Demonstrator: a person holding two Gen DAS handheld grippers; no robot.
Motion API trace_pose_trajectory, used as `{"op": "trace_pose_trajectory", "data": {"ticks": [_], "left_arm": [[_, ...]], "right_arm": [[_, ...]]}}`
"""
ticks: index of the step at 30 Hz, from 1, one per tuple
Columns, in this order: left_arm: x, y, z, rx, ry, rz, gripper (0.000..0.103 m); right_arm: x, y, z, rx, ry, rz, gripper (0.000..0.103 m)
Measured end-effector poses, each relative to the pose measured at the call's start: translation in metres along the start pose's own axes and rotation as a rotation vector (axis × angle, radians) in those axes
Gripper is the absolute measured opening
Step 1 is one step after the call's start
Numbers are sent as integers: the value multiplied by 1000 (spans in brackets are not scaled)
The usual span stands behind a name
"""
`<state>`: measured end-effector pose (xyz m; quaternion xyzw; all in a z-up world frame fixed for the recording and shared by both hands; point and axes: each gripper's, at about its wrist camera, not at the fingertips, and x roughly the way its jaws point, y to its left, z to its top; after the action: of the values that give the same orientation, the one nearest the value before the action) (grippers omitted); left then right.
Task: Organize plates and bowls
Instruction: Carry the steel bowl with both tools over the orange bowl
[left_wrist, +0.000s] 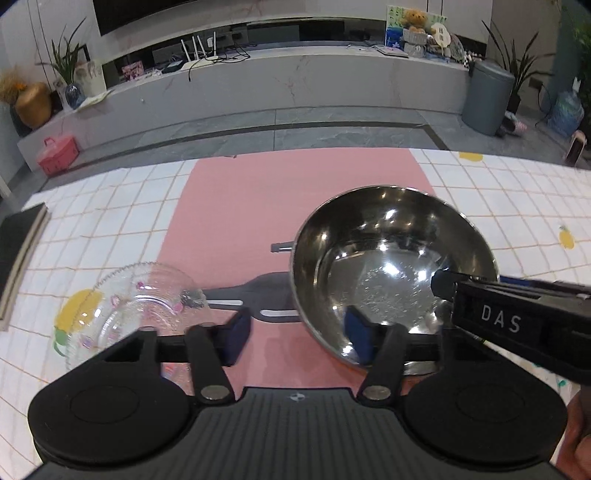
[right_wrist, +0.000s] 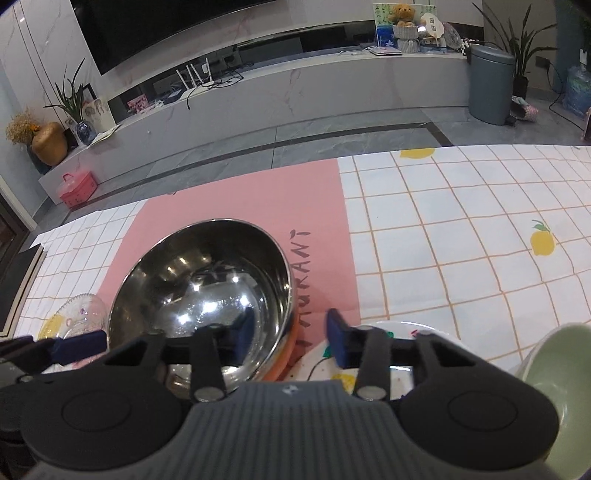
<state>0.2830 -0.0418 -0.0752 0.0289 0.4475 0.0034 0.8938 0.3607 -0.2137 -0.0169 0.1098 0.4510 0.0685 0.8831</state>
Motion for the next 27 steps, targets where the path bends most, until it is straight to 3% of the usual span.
{"op": "trace_pose_trajectory", "data": {"ticks": [2,4,14,27], "left_arm": [[0,1,2,-19,8,-16,31],[-1,3,2,-50,17,-33,20],[-24,-1,0,-39,2,16,18],[-120,8,14,-73,-98,23,13]], "right_arm": [[-1,1,-1,-10,-7,21,17],[-3,6,-2,-34,-12,28,15],[-32,14,1,-43,-47,22,15],[-136,37,4,-36,-150,24,15]]}}
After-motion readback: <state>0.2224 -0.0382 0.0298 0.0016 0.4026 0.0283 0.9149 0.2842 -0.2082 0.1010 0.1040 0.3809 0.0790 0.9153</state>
